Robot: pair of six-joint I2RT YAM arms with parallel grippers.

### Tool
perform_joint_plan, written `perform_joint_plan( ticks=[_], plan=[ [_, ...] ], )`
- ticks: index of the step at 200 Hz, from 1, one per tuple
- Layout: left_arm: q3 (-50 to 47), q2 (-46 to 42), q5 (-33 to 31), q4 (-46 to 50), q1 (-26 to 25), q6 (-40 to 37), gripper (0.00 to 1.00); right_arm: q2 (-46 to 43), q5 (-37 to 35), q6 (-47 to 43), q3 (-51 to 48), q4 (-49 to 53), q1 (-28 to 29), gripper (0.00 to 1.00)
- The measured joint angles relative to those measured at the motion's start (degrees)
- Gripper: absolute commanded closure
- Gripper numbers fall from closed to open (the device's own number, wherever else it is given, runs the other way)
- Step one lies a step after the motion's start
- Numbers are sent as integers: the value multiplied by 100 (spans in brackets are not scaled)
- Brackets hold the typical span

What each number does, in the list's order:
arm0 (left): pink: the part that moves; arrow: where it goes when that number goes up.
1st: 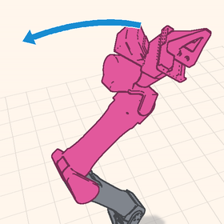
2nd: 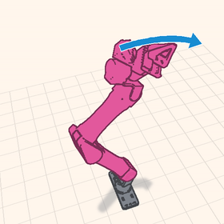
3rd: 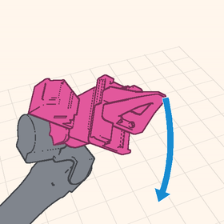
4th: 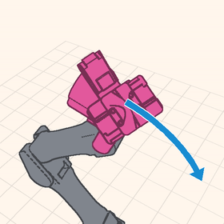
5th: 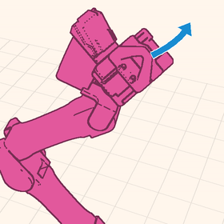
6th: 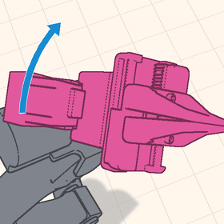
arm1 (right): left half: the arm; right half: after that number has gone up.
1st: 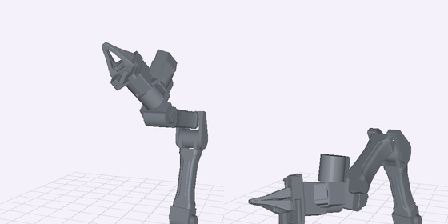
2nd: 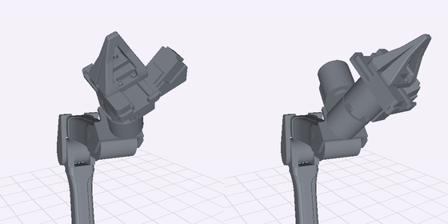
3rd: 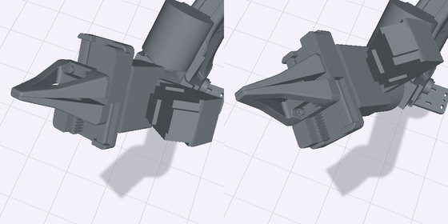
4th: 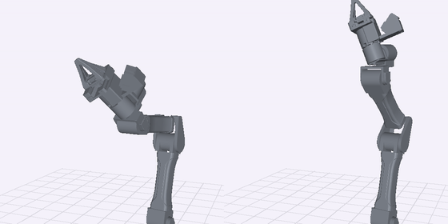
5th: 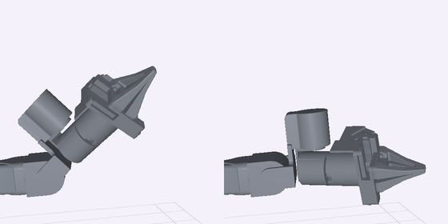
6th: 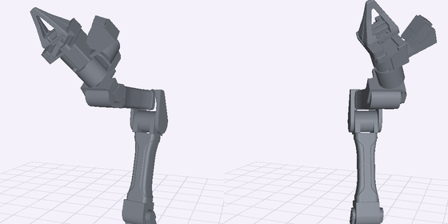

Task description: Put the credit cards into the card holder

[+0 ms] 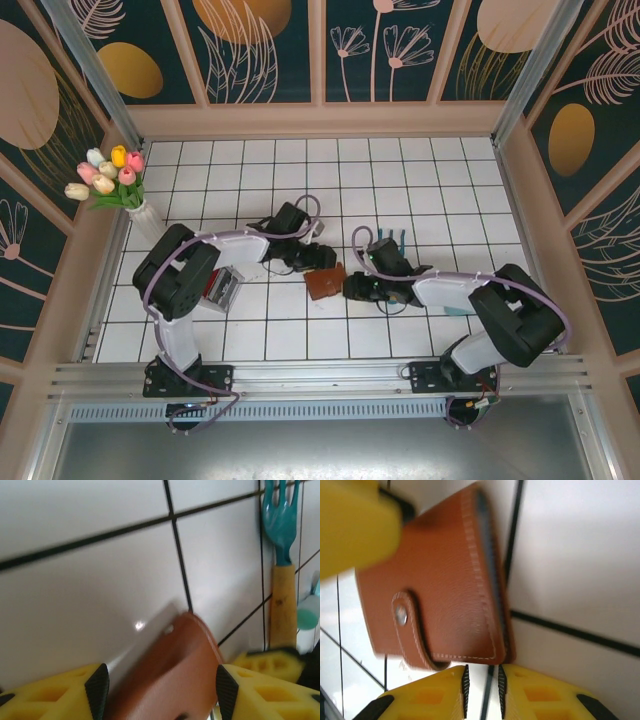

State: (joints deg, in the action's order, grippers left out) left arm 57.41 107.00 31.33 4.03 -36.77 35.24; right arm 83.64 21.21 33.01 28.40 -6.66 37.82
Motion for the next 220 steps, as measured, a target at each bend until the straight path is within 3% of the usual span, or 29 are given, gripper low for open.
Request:
perform_joint_plan(
  ticks=[59,98,131,180,220],
  plan=[
    [-942,-616,83,-437,0,433,46,433,90,2,361,-120,-426,72],
    [-1239,-691,262,-831,0,772,54,549,133,81,442,-195,-444,72],
    [-1456,-726,422,-1156,0,1058,67,627,140,190,496,-219,-450,72],
    [-1628,-977,603,-1692,0,1401,69,756,181,210,619,-216,-452,72],
    [-1665,-1027,616,-1961,0,1585,83,793,173,208,682,-184,-452,72]
  ],
)
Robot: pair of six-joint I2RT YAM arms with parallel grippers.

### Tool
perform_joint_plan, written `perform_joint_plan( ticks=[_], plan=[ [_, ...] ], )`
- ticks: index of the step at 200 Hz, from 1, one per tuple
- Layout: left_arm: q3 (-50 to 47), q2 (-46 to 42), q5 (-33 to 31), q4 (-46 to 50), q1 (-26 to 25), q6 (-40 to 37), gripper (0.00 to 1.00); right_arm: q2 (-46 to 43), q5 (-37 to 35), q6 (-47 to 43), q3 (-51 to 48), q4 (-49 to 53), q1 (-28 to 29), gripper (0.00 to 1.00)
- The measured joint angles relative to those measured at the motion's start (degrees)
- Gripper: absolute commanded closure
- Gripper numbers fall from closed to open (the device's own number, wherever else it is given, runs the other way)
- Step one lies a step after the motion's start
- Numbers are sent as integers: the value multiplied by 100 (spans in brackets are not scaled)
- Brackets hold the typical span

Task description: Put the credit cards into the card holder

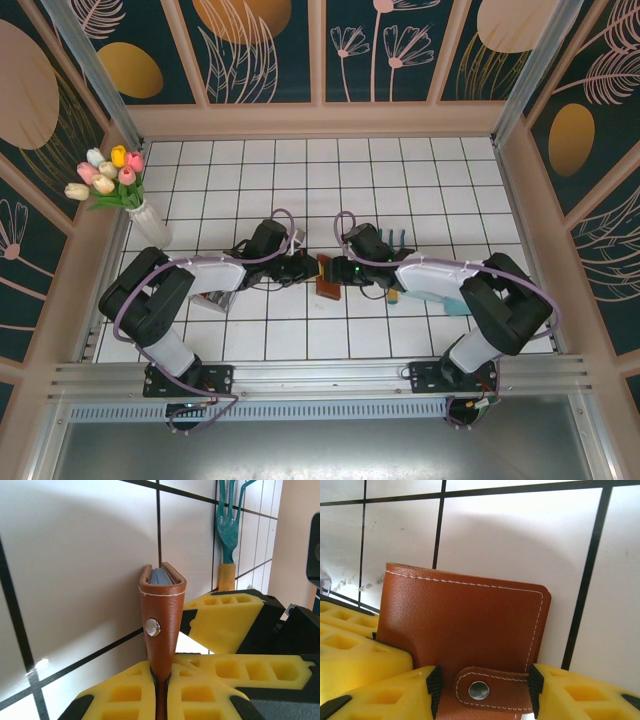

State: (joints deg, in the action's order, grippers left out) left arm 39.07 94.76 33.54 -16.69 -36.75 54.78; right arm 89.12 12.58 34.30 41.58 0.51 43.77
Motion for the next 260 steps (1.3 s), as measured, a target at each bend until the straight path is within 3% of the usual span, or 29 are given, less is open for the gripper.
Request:
perform_joint_plan(
  ticks=[34,73,105,128,139,151,174,195,234,260],
  plan=[
    [-50,0,-85,20,4,22,92,98,-350,-74,155,208,177,51],
    [-94,-7,-201,20,-2,22,94,205,-1115,4,404,579,437,78],
    [-155,-208,-264,24,-55,20,95,-39,-1582,31,278,809,289,88],
    [-219,-313,-289,28,-55,17,95,-365,-1860,17,-11,1266,-208,86],
    [-234,-313,-302,37,-55,20,94,-531,-1880,7,-70,1449,-365,74],
    [-243,-313,-304,42,-55,17,94,-737,-1816,-66,-92,1523,-428,69],
    [-243,-313,-306,46,-55,17,94,-1104,-1259,-118,-90,1388,-468,50],
    [-243,-310,-319,46,-55,17,93,-1139,-579,-118,-35,1123,-448,41],
    [-243,-310,-321,46,-55,17,92,-452,-177,-90,420,977,-111,40],
    [-243,-313,-339,55,-55,17,90,-44,-289,-87,487,1056,-15,57]
  ],
)
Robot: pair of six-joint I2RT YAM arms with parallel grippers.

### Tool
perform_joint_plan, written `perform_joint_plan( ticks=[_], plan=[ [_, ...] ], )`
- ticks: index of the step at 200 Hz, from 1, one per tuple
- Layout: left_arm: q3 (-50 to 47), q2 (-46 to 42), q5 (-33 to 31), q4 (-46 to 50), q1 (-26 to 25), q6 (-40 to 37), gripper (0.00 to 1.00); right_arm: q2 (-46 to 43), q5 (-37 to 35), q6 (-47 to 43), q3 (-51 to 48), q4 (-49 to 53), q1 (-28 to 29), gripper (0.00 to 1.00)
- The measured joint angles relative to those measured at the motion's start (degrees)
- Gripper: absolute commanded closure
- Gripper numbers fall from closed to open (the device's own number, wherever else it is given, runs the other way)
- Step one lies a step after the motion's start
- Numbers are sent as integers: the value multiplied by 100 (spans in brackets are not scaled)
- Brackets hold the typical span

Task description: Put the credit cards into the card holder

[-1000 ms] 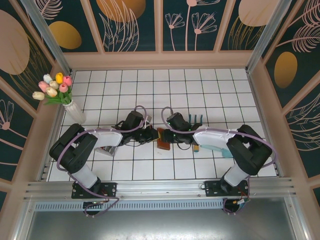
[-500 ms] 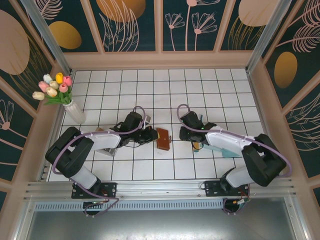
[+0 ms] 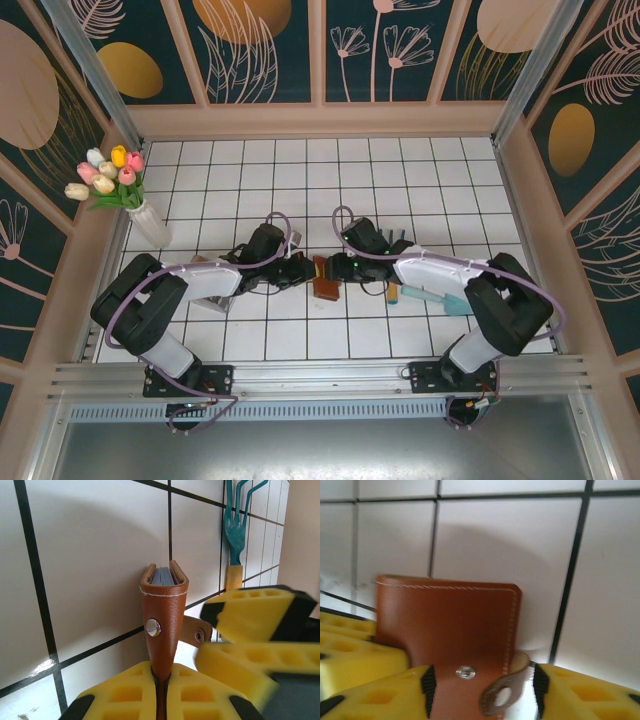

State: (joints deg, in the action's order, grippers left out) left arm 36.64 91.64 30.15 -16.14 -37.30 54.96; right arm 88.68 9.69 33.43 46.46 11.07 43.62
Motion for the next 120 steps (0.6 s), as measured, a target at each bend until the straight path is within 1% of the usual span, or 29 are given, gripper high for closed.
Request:
perform_joint_plan(
  ticks=[12,37,46,56,66,76,84,94,108,120],
  plan=[
    [0,0,-39,22,0,-2,88,28,-107,-17,-72,35,-24,68],
    [0,0,-92,96,0,-22,86,-11,-245,0,-330,55,-140,88],
    [0,0,-116,144,0,-61,79,-74,-227,-52,-442,57,-208,93],
    [-2,-9,-164,223,-9,-79,77,-173,-164,-46,-557,48,-295,97],
    [-42,-55,-229,315,-11,-129,74,-264,-87,-175,-638,61,-402,98],
    [-98,-125,-278,413,-9,-136,65,-308,24,-299,-673,85,-505,98],
    [-136,-181,-328,501,-2,-151,64,-315,103,-428,-675,90,-566,97],
    [-166,-286,-402,662,0,-195,63,-315,195,-621,-678,101,-584,93],
    [-190,-531,-573,942,0,-243,55,-315,345,-901,-678,142,-586,87],
    [-190,-852,-815,1226,0,-280,52,-315,391,-1064,-669,227,-586,79]
  ],
)
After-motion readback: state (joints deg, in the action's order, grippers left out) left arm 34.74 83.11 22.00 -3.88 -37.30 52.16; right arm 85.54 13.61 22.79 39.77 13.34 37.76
